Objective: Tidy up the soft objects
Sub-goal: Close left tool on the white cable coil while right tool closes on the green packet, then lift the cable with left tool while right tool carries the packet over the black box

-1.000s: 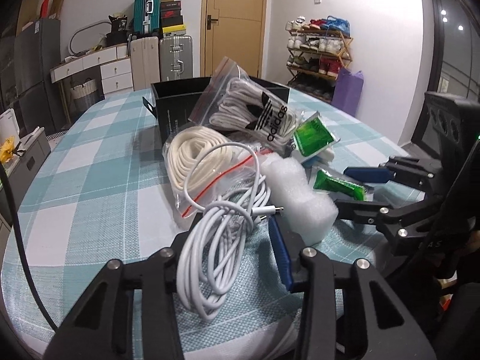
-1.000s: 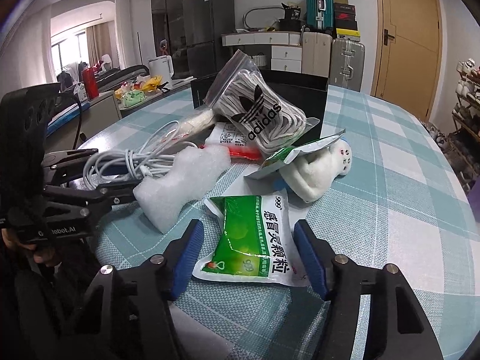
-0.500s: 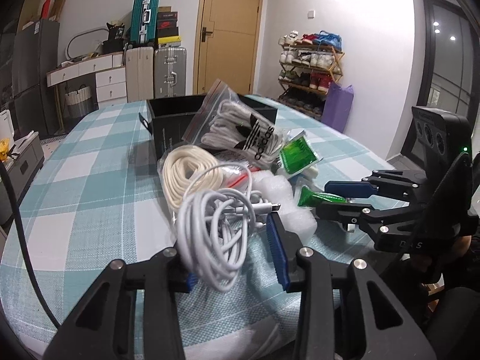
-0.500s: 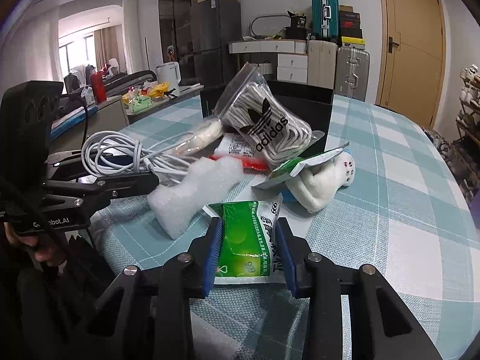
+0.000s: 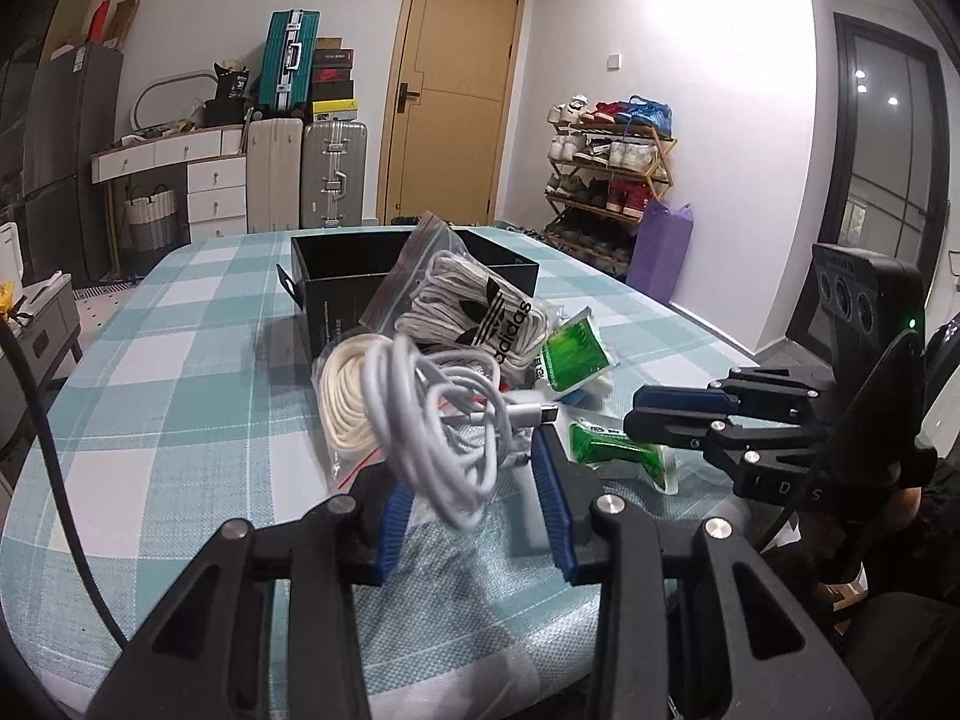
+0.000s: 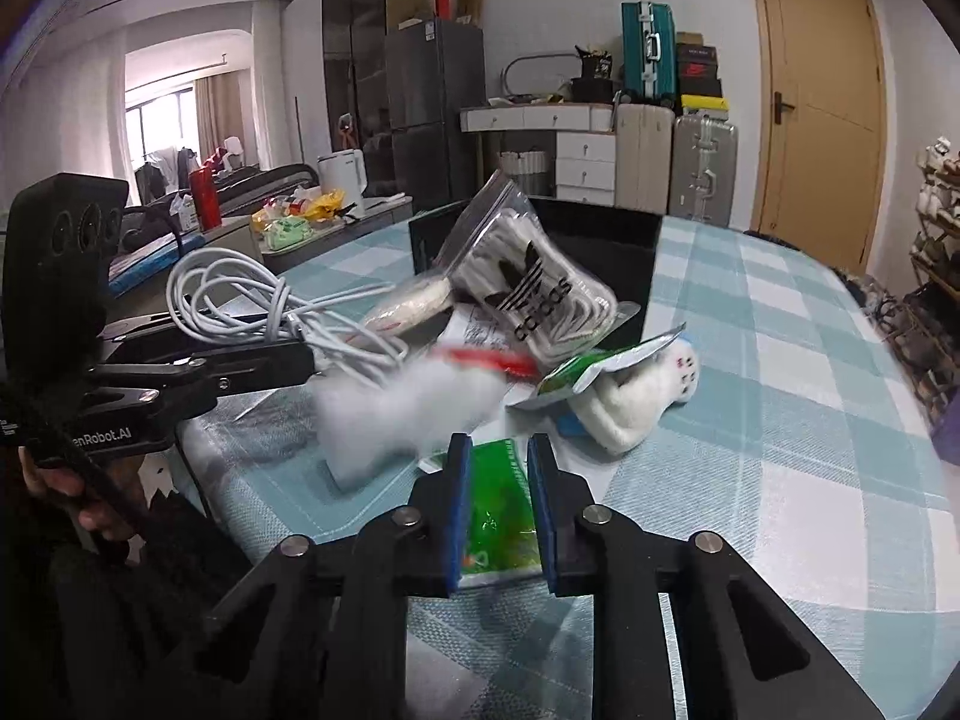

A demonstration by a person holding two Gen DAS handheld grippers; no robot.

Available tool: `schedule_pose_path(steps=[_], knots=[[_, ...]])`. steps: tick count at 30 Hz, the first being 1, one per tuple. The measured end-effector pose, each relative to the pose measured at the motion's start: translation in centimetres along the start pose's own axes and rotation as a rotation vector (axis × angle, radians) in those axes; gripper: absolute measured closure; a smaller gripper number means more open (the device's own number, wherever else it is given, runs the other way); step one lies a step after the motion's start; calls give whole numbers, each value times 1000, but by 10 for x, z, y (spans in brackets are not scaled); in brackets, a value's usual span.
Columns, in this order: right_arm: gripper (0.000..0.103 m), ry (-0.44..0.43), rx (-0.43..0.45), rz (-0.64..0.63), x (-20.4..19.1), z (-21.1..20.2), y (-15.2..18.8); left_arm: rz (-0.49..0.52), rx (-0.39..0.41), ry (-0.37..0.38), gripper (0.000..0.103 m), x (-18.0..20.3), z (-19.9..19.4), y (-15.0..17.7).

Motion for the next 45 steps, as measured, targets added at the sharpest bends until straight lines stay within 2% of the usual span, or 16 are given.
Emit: schedule_pose_path(steps=[4, 5, 6, 8, 9, 14, 16, 20, 29, 34, 35, 36, 39, 45], knots=[[83, -7, -37, 3, 2, 4, 6, -4, 4, -1, 68, -1, 0, -1], [77, 3, -39, 1, 3, 4, 6, -4, 8, -1, 68, -1, 0, -2], [66, 14, -40, 2, 5, 5, 7, -5, 12, -2, 68, -1, -1, -2], [53, 19, -46, 15, 9, 6, 8, -9, 17, 1, 68, -1, -2, -3], [50, 22, -53, 18, 10, 6, 9, -11, 20, -1, 68, -2, -2, -4], [50, 9, -108, 9, 11, 18, 16, -26, 39, 6, 68, -3, -6, -7], [46, 3, -132, 11, 11, 22, 18, -37, 47, 12, 68, -3, -8, -9], [41, -6, -155, -15, 10, 27, 18, -49, 65, 17, 68, -5, -12, -14], [36, -23, -184, -46, 12, 36, 15, -55, 81, 24, 68, -4, -14, -21], [36, -48, -200, -19, 13, 38, 15, -57, 83, 20, 68, -5, -15, -23], [40, -41, -199, -23, 13, 38, 16, -58, 84, 17, 68, -6, -15, -23], [48, -34, -197, -33, 13, 37, 16, -59, 85, 15, 68, -6, -15, -23], [61, -48, -192, -34, 10, 34, 16, -60, 84, 10, 68, -7, -13, -24], [68, -72, -159, -36, 0, 23, 18, -59, 92, 1, 68, -9, -12, -29]])
Point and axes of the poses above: each gripper's, at about its wrist camera, not at the fingertips, and z roughly the way its jaws point, x to its right, y to its underside, the point moved 10 cm from there along z, roughly the way its jaws point, and after that the axes turned 7 degrees about x, right-handed, at the moved point
